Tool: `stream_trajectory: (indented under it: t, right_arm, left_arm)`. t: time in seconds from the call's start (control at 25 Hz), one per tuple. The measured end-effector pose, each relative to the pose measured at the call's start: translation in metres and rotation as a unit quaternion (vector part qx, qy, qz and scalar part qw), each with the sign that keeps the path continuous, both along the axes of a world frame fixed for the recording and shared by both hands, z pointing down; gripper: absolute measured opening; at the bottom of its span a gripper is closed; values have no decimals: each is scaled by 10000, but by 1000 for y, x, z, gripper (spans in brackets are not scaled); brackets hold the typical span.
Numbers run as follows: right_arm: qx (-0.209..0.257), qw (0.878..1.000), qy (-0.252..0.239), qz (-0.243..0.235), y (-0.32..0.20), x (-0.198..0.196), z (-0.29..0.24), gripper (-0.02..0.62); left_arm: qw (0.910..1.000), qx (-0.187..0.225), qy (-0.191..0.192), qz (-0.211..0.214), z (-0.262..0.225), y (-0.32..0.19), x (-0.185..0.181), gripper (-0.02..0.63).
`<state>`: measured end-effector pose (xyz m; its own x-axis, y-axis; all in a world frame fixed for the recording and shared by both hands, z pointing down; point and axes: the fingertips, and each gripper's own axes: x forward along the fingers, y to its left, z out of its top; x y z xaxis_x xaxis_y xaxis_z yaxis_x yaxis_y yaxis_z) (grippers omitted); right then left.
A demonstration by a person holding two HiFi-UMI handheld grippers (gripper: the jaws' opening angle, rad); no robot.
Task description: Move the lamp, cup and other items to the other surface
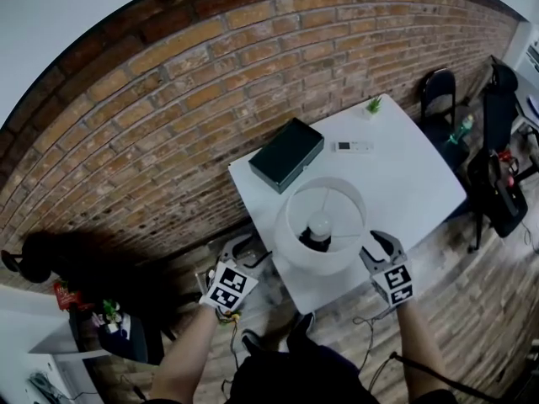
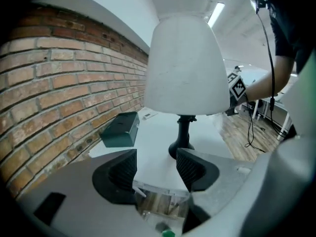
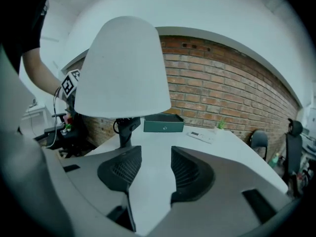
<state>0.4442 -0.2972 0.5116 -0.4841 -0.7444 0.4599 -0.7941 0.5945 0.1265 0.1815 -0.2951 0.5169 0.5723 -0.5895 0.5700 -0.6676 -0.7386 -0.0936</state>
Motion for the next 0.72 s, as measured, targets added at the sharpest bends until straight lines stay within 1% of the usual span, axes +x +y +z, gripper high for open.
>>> stream_trajectory:
  t: [0.08,0.12,0.24,0.36,0.4,0.56,0.64,0.72]
  right_arm:
    - [42,9992,-189,361,13,2,2,179]
    - [-2,9983,-254,516,22,1,3,166]
    - [-120,9962,-430,741,48,-10,1,126]
    - [-36,9954,-598,752,66,-32,-12,94]
    - [0,9949,-630,790,72,-40,-16,87]
    - [268,9931,-754,852,93,-82,-39,17]
    - [272,9946,-732,676,109,-112,-46,6]
    - [213,9972,-605,382,128,-143,-50,6]
  left_arm:
    - [9992,-81,69,-386,3,13,-19,227]
    - [9982,-110,162,-574,2,21,-27,218]
    - [9931,-103,580,-1014,-8,44,-49,194]
    - [9880,-48,915,-1245,-15,72,-73,161]
    - [9868,-22,989,-1286,-19,83,-82,149]
    - [9813,85,1201,-1501,-33,128,-129,77]
    - [9764,125,1323,-1701,-41,150,-157,30]
    - [9719,178,1432,-1859,-48,173,-184,14]
